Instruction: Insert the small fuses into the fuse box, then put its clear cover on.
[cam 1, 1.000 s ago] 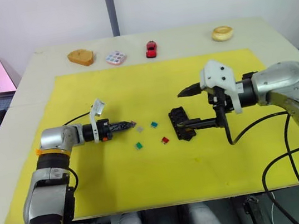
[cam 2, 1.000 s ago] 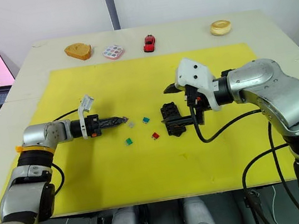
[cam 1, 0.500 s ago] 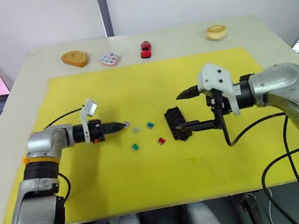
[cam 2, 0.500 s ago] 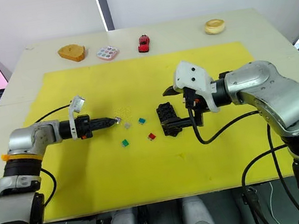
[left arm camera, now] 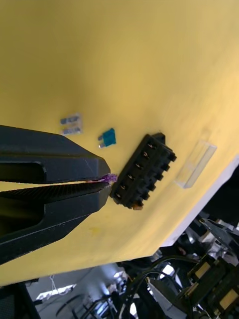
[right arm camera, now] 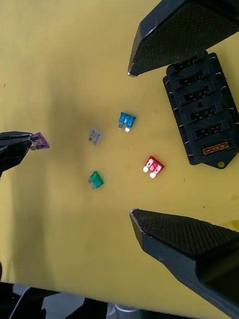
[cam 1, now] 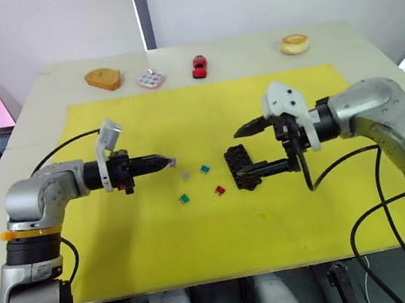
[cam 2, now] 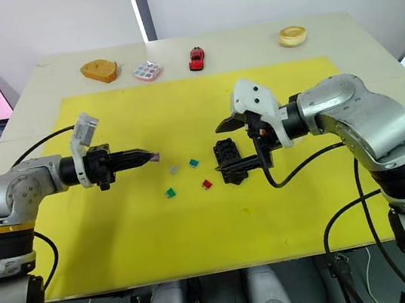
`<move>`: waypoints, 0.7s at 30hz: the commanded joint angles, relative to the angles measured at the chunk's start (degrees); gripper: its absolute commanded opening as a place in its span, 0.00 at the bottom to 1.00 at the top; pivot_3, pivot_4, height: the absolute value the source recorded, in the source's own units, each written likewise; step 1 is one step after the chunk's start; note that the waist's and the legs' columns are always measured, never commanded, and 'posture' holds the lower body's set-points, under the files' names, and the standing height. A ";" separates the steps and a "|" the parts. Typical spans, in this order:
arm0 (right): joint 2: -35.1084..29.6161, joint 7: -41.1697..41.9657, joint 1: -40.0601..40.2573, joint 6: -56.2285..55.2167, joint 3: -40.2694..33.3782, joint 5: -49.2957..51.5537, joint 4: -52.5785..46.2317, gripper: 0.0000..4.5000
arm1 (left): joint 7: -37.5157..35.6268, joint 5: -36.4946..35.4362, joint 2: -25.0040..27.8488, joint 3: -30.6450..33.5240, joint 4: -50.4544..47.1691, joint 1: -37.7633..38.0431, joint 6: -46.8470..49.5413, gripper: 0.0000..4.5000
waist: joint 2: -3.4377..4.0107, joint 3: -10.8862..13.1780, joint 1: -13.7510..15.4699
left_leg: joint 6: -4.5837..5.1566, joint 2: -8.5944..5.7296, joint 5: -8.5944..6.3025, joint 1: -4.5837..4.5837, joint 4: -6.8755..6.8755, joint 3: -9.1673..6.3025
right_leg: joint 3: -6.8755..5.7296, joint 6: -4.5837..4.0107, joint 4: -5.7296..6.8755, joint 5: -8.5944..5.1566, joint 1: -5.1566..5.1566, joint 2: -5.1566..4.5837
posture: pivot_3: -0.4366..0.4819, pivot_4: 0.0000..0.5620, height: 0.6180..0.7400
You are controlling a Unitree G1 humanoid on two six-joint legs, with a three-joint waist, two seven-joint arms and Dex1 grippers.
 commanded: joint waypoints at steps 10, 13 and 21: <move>18.23 -18.77 -4.54 30.28 -22.42 23.94 6.82 1.00 | 15.03 -18.69 -10.00 9.20 -9.73 -7.64 7.34 0.04 | -0.01 0.00 -0.02 | -0.12 0.03 0.07 0.00 -0.01 -0.04 | 0.00 0.04 0.02 0.02 0.04 -0.01 | 0.48 0.27 1.00; 22.18 -24.02 -5.09 32.85 -27.04 26.84 7.97 1.00 | 16.69 -20.12 -10.34 9.09 -9.48 -8.08 7.05 0.04 | 0.00 0.00 -0.12 | -0.15 0.00 0.09 0.00 -0.02 -0.04 | 0.00 0.06 0.02 0.04 0.04 0.01 | 0.48 0.27 1.00; 30.80 -36.08 -5.58 35.22 -34.85 35.03 8.71 0.88 | 19.56 -22.46 -11.12 8.83 -8.09 -9.59 5.56 0.00 | 0.01 0.00 -0.23 | -0.42 0.00 0.24 0.00 -0.07 -0.03 | 0.00 0.08 0.01 0.04 0.02 0.04 | 0.48 0.27 1.00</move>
